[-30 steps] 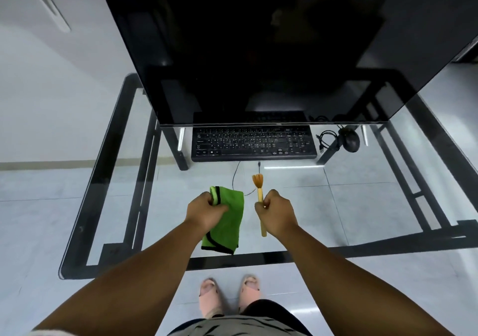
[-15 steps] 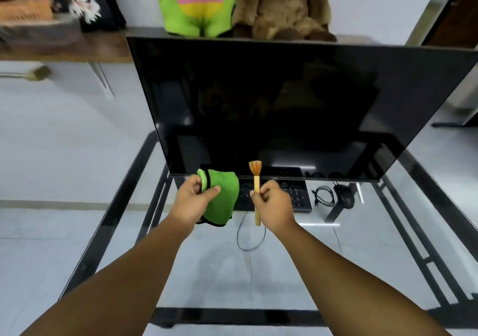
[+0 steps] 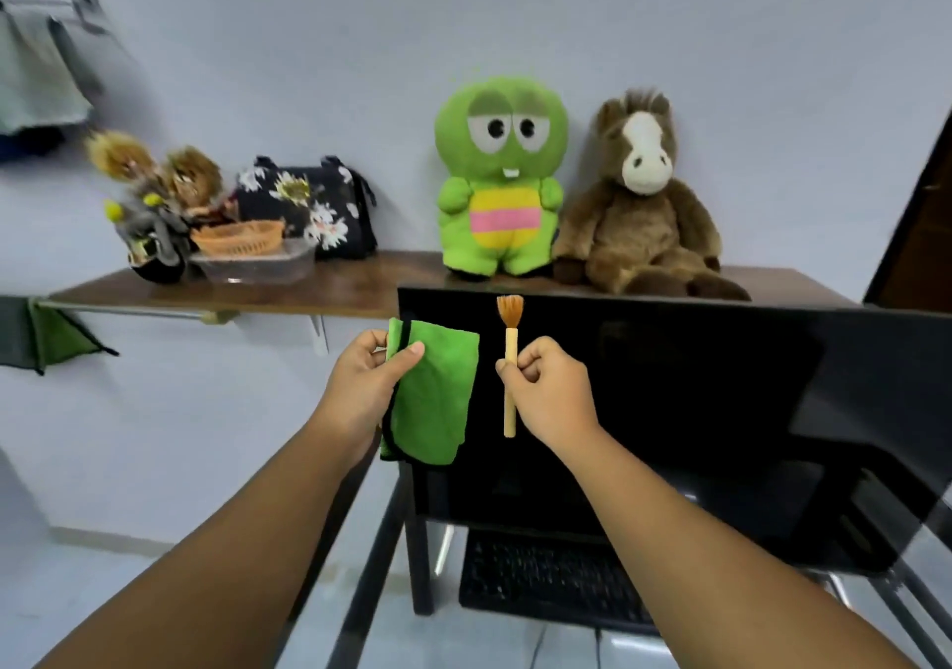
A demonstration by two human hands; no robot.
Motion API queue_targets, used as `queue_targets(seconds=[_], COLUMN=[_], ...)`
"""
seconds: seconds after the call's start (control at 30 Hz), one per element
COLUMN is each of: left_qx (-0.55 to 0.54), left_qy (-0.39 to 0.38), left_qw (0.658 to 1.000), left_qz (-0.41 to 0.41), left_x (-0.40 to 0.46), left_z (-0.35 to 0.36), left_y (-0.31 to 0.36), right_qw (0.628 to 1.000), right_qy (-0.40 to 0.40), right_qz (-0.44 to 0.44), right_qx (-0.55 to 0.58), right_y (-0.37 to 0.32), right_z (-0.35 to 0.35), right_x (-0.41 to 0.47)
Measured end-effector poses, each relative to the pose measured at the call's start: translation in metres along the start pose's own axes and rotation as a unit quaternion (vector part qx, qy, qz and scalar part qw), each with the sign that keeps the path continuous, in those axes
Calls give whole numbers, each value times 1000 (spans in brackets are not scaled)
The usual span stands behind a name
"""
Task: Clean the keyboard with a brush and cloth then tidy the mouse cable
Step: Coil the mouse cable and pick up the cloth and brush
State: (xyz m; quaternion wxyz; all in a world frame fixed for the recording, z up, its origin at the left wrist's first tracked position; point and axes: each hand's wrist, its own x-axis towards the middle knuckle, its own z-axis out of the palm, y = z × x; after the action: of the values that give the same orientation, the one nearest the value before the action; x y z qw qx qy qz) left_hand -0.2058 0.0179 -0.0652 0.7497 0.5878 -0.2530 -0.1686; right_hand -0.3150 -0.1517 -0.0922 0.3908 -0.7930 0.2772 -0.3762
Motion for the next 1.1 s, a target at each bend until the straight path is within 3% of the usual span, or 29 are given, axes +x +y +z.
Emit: queue_targets(seconds=[0.27,0.4,0.73,0.83,0.93,1.1], left_qx=[-39,-64,12,89,246,520], left_qy=[13,29,27,-6,-25,-41], left_qw=[999,997,995,989,963,851], left_qz=[34,25,-96,-119,-106,-71], left_x=[97,155,266,283,289,289], left_z=[-64,-91,-112,-118,-119,-112], left_y=[64,85,62,52,46,44], right_qw=[995,994,967,954,939,897], right_qy=[59,68,-80,-112,-141,-203], right_qz=[-82,-83,37,89,133,168], right_qx=[1,-21,-240,-263,-285,-355], right_y=[-109,-146,-148,-143,-138,-130], right_z=[52,85,152,160,168,179], right_x=[88,134,205,212,218,219])
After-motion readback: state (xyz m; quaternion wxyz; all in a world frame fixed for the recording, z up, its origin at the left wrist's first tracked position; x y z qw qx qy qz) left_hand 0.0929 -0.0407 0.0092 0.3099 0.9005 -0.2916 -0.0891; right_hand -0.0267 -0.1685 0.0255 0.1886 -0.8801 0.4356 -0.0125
